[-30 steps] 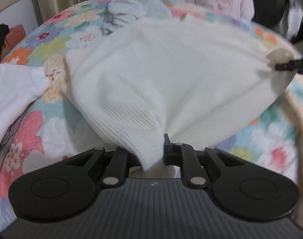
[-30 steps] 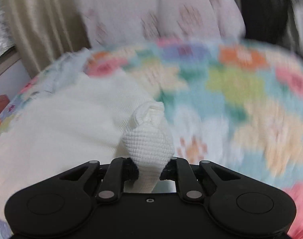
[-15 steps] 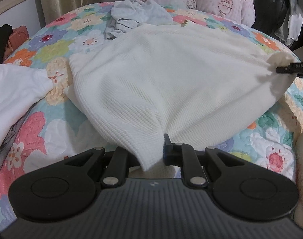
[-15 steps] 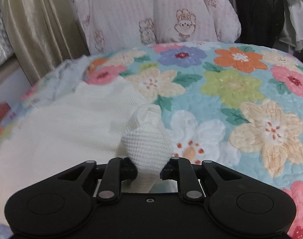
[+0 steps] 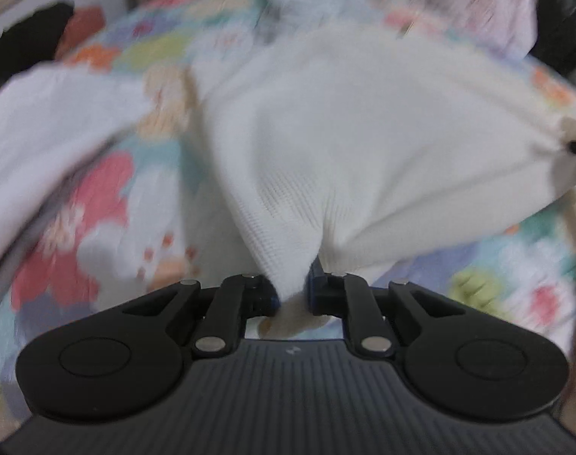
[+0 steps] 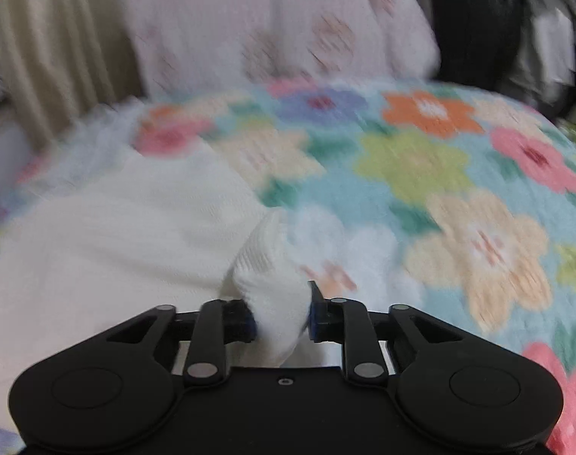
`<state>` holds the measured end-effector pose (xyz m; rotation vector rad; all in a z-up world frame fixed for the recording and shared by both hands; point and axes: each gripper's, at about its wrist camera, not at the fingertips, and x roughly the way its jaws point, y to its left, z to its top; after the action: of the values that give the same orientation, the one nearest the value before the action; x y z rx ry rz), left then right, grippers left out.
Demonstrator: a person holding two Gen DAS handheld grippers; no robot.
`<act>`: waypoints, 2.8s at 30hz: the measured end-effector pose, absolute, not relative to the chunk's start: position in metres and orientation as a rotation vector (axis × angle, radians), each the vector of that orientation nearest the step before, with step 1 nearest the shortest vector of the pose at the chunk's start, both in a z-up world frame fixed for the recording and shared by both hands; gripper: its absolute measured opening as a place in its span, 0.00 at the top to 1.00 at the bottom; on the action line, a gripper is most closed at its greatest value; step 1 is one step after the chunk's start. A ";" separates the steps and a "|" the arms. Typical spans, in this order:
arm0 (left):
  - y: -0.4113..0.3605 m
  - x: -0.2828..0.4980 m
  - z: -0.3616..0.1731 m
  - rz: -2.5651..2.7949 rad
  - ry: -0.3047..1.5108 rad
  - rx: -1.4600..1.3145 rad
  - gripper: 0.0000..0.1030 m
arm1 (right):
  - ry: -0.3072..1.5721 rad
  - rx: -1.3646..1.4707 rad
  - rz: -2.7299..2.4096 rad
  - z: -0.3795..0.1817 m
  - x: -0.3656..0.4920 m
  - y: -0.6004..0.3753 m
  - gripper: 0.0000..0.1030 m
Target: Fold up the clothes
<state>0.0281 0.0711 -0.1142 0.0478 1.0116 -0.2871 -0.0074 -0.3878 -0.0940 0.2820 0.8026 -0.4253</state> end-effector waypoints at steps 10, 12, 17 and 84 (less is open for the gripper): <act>0.089 -0.001 -0.072 -0.262 0.947 -0.115 0.81 | 0.730 0.511 -0.294 -0.045 -0.050 -0.380 0.53; 0.089 -0.002 -0.075 -0.266 0.978 -0.183 0.71 | 0.754 0.574 -0.155 -0.045 -0.044 -0.356 0.49; 0.081 -0.009 -0.078 -0.224 0.969 -0.116 0.67 | 0.831 0.412 0.134 -0.061 -0.025 -0.261 0.49; 0.043 -0.016 -0.048 -0.288 0.793 0.098 0.68 | 0.904 0.827 -0.177 -0.112 -0.040 -0.387 0.38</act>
<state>-0.0155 0.0428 -0.0478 0.0976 0.7930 -0.2881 -0.0396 -0.3869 -0.1117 0.8272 0.9036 -0.1768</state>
